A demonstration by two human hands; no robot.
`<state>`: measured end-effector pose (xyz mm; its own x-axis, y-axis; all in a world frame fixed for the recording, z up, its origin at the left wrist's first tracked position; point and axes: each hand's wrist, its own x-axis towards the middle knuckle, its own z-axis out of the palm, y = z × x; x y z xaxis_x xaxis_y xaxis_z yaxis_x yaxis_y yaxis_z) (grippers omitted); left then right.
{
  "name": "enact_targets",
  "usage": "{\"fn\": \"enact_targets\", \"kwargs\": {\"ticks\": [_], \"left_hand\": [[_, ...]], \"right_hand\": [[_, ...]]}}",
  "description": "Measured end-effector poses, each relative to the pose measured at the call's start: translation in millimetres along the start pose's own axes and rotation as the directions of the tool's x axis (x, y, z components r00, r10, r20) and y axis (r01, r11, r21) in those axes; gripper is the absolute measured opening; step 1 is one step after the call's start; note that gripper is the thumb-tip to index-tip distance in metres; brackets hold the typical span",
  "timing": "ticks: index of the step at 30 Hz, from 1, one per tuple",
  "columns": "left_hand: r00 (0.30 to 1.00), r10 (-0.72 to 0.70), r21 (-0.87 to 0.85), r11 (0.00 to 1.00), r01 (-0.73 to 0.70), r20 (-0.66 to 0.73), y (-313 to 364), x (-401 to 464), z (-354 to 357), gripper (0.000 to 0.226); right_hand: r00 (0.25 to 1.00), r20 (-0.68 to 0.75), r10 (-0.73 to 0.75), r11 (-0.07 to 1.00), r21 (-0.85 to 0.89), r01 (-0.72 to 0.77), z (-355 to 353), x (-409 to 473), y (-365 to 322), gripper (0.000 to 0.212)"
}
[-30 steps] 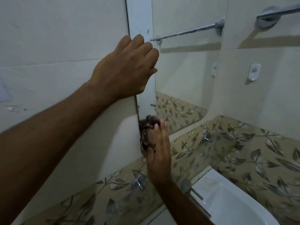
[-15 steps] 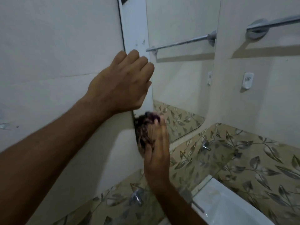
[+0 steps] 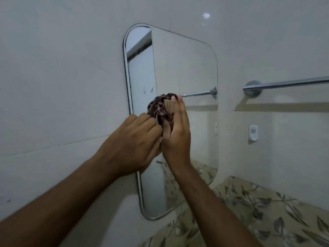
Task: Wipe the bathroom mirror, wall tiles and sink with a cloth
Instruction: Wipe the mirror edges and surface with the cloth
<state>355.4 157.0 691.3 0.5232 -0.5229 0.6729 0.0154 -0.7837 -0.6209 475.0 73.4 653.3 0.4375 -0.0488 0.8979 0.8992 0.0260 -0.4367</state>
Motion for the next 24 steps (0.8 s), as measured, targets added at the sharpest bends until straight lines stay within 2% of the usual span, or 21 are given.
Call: {"fn": "enact_targets", "kwargs": {"ticks": [8,11,17,21,24], "left_hand": [[0.996,-0.082,0.013,0.997,0.082,-0.021,0,22,10,0.026],[0.994,-0.104,0.012,0.995,0.104,-0.020,4,31,14,0.023],[0.972,-0.233,0.010,0.972,0.233,-0.015,0,50,15,0.024],[0.974,-0.226,0.037,0.973,0.226,-0.016,-3,58,16,0.025],[0.980,-0.193,0.045,0.980,0.195,-0.043,0,63,20,0.026]], "right_hand": [[0.988,0.125,-0.094,0.987,-0.120,0.109,-17,-123,56,0.063],[0.991,0.112,-0.067,0.993,-0.094,0.077,-17,-103,52,0.060],[0.998,-0.025,0.054,0.995,-0.077,-0.056,-15,7,30,0.059],[1.000,0.001,0.021,0.996,-0.083,-0.021,-18,-17,39,0.059],[0.997,0.046,-0.056,0.995,-0.079,0.060,-18,-53,46,0.057]]}}
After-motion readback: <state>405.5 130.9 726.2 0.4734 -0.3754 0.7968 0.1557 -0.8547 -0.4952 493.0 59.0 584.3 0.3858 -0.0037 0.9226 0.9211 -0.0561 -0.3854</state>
